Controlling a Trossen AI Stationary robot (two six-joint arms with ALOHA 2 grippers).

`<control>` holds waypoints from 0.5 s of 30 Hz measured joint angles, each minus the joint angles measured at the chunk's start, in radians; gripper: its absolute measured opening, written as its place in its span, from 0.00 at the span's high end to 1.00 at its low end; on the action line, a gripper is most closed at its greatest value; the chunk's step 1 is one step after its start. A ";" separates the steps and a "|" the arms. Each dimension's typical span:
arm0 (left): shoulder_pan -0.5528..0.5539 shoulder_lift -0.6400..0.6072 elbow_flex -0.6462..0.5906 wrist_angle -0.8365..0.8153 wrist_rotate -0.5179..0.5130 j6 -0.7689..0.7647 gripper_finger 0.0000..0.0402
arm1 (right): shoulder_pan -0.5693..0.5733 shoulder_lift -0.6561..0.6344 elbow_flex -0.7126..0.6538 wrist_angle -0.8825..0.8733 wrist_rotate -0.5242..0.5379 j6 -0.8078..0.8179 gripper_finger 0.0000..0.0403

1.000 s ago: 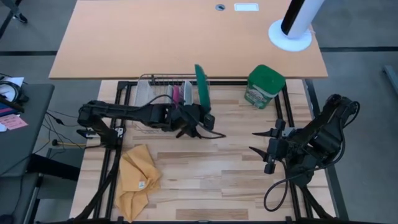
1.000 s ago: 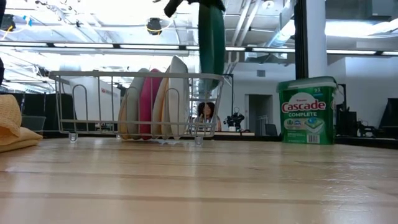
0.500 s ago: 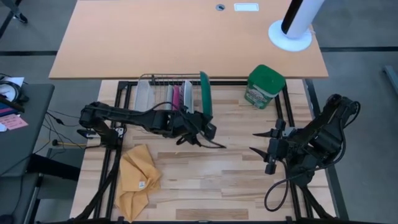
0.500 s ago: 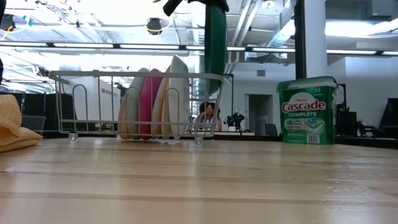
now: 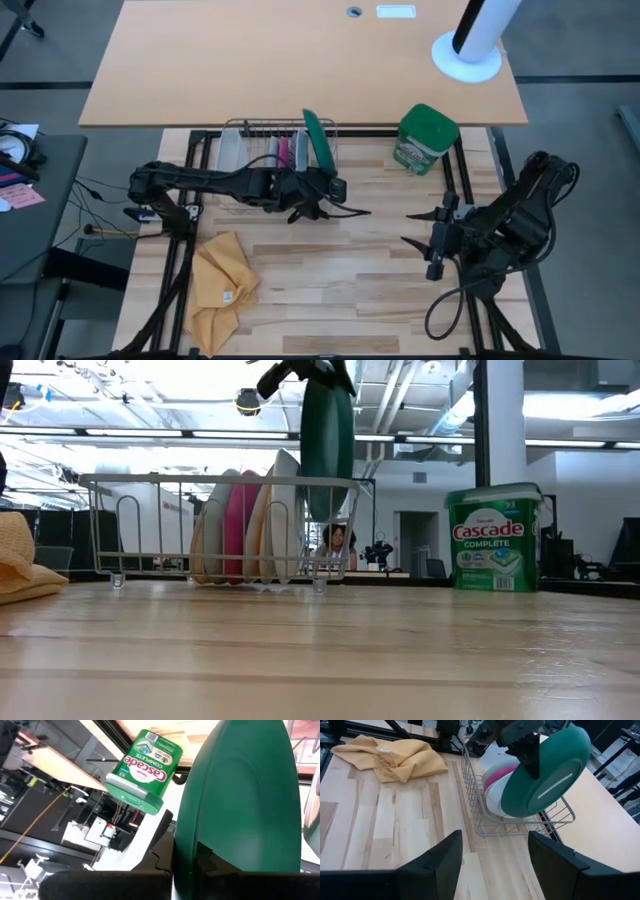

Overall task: Sort dishes
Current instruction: Put the green plate into the dish rack

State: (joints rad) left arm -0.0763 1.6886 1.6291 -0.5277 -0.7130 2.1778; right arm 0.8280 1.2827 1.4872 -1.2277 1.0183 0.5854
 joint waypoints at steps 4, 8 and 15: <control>0.004 -0.002 0.000 0.021 -0.009 -0.003 0.98 | -0.012 0.000 0.000 0.001 0.000 0.001 0.44; -0.008 -0.014 -0.001 0.109 -0.029 -0.001 0.98 | -0.044 0.000 -0.006 0.008 0.000 0.067 0.44; -0.017 -0.038 -0.001 0.118 -0.003 -0.011 0.98 | -0.125 -0.001 -0.115 0.051 0.002 0.062 0.44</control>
State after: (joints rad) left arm -0.0933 1.6501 1.6283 -0.4094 -0.7165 2.1672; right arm 0.7031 1.2822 1.3721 -1.1771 1.0202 0.6474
